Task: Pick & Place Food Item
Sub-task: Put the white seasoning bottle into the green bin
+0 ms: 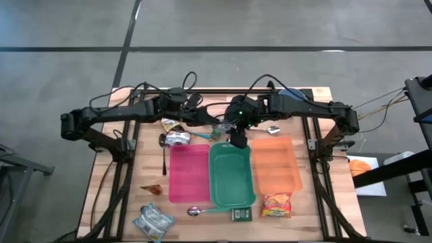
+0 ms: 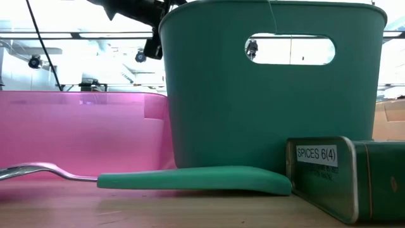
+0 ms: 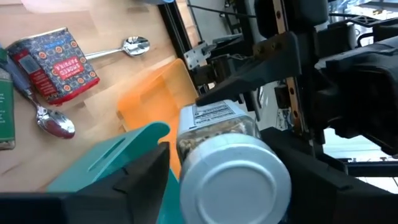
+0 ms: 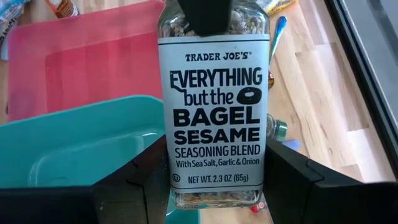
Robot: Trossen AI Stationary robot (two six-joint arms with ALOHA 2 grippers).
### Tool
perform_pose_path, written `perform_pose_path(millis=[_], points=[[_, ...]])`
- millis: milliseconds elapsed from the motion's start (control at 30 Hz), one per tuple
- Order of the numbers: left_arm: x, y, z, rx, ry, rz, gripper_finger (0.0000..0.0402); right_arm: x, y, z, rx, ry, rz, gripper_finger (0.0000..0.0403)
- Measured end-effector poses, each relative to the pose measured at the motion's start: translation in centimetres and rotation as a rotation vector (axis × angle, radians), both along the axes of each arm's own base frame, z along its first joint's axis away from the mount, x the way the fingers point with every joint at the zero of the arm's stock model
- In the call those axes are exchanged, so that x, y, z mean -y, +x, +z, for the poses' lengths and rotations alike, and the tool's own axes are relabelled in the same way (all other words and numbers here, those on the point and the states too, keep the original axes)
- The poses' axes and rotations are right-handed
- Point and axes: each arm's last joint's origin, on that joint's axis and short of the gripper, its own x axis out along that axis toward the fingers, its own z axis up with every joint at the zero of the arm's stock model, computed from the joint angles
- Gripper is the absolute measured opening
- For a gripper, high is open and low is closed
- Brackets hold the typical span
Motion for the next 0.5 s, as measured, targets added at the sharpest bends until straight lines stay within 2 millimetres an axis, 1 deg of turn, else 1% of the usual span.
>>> perform_pose_path(millis=[133,200,433,500], points=[[0.03,-0.01,-0.02,-0.002,-0.010,-0.005,0.0206,0.06,-0.04,-0.03,-0.007,-0.024,-0.013,0.0189],[0.04,0.00,0.00,0.001,-0.012,-0.011,0.0191,0.11,-0.08,0.03,-0.006,-0.041,-0.024,0.0189],[0.15,0.01,0.02,0.006,-0.022,-0.038,0.0191,0.12,-0.09,0.11,-0.006,-0.055,-0.015,0.0188],[0.22,0.03,0.03,0.007,-0.023,-0.044,0.0191,0.12,-0.09,0.11,-0.005,-0.049,-0.023,0.0200]])
